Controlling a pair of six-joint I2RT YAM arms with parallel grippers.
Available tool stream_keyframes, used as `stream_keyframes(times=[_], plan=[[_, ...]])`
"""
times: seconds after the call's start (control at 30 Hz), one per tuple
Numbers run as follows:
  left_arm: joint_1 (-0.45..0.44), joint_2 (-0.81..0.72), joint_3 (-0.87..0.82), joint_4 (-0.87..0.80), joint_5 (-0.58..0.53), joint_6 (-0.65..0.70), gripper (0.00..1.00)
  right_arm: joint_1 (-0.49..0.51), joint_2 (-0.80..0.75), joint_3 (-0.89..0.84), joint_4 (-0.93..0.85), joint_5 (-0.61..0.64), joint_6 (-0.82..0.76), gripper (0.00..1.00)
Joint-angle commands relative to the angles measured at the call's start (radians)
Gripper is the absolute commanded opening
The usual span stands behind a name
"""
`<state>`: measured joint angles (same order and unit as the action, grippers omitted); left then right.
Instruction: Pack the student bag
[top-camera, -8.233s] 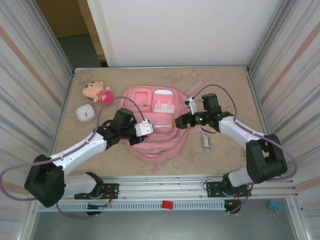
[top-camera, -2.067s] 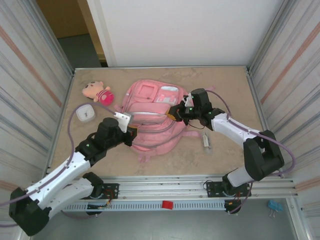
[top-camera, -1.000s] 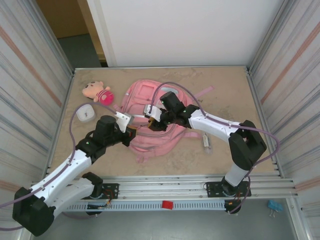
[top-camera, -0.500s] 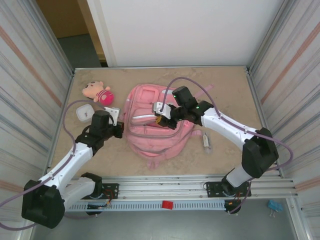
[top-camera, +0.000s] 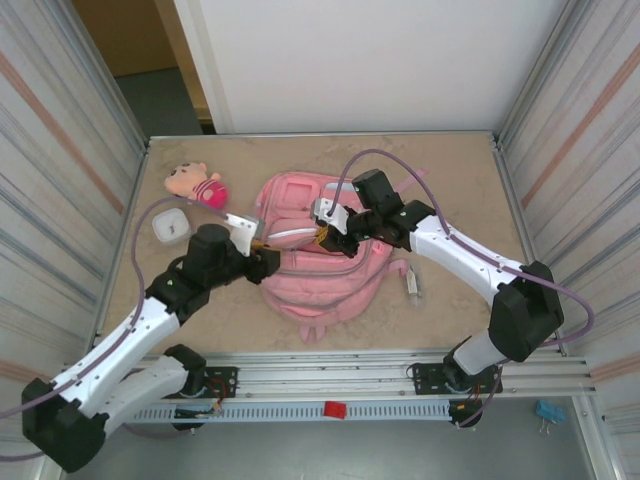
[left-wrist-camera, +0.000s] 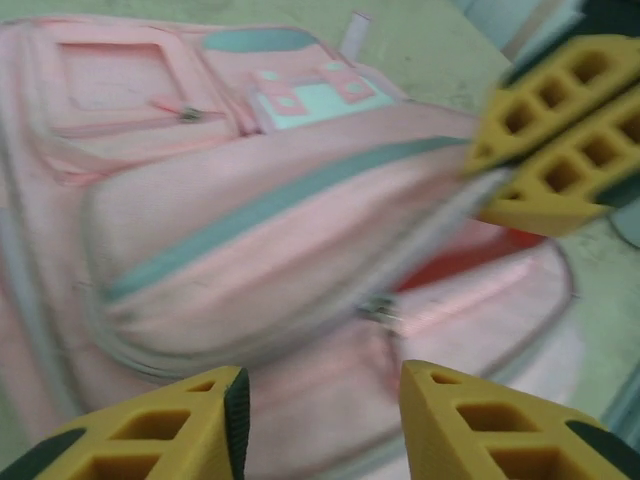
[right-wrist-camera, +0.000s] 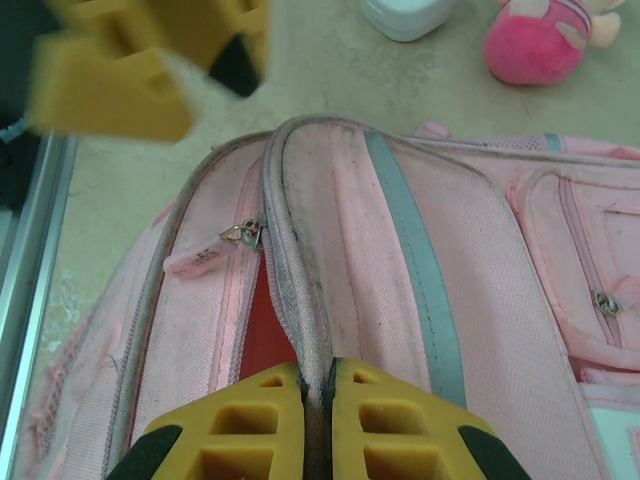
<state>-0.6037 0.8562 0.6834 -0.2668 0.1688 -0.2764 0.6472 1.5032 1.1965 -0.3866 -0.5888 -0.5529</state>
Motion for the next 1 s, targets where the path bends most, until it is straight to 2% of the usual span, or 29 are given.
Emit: stream_keyframes(times=[0.0,0.13,0.33,0.4,0.47,0.53,0.6,0.8,0.9,0.97], plan=[[-0.079,0.027,0.038,-0.06,-0.184,-0.173,0.48,-0.005,-0.019,0.03,0.088,-0.074,0.056,0.0],[-0.116,0.14,0.065,-0.048,-0.25,-0.271,0.49,-0.003,-0.017,0.035,0.089,-0.088,0.056,0.0],[-0.119,0.289,0.128,0.013,-0.189,-0.26,0.48,0.002,-0.022,0.035,0.087,-0.104,0.056,0.0],[-0.118,0.313,0.142,-0.001,-0.203,-0.249,0.4,0.0,-0.026,0.035,0.085,-0.115,0.055,0.0],[-0.118,0.312,0.138,-0.02,-0.244,-0.242,0.25,-0.004,-0.032,0.033,0.085,-0.125,0.053,0.0],[-0.109,0.289,0.118,-0.016,-0.238,-0.23,0.12,-0.014,-0.04,0.031,0.083,-0.14,0.053,0.0],[-0.098,0.256,0.095,-0.024,-0.234,-0.217,0.02,-0.032,-0.044,0.029,0.084,-0.163,0.053,0.0],[-0.005,0.142,0.015,-0.095,-0.224,-0.129,0.0,-0.102,-0.063,0.029,0.062,-0.199,0.034,0.0],[0.068,0.095,-0.025,-0.063,-0.116,-0.049,0.0,-0.114,-0.055,0.035,0.006,-0.157,-0.018,0.0],[0.081,0.082,-0.031,-0.035,-0.041,0.0,0.0,-0.106,-0.042,0.042,-0.03,-0.091,-0.037,0.0]])
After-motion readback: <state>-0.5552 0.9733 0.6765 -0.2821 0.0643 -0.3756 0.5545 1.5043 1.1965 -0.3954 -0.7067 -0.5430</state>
